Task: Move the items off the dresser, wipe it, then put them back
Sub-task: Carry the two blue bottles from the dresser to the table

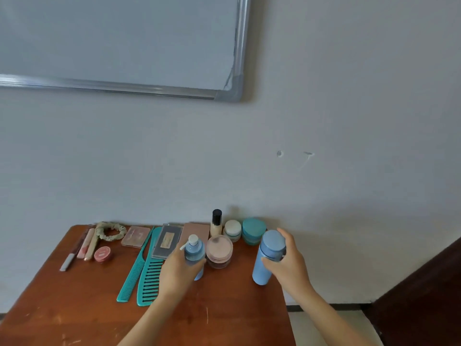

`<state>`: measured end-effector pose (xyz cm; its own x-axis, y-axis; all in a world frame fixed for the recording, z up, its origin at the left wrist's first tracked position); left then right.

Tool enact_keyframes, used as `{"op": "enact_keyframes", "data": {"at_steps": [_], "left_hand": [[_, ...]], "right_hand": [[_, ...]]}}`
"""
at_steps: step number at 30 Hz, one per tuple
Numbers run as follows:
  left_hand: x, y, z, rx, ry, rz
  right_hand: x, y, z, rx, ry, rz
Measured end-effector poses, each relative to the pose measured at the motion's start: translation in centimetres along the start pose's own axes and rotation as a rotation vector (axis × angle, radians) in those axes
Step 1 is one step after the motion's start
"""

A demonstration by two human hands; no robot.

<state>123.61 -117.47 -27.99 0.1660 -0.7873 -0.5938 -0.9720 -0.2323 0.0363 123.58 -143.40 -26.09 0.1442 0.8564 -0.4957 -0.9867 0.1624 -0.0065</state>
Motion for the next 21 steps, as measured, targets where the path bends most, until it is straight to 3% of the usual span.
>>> {"op": "enact_keyframes", "data": {"at_steps": [10, 21], "left_hand": [[0.0, 0.2, 1.2, -0.096, -0.019, -0.038], [0.8, -0.7, 0.8, -0.105, 0.046, -0.074]], "right_hand": [[4.9, -5.9, 1.5, -0.104, 0.021, 0.086], [5.4, -5.6, 1.3, -0.178, -0.004, 0.002]]}}
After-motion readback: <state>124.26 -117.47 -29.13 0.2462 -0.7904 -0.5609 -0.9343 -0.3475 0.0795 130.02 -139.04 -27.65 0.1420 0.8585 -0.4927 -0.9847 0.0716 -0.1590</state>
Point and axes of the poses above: each hand's wrist, its own y-axis away from the middle knuckle, its own x-axis out of the palm, z = x × y, the point moved 8 cm from there along -y, towards the middle knuckle, and after that the axes turned 1 degree about y, right-handed, at the moved point
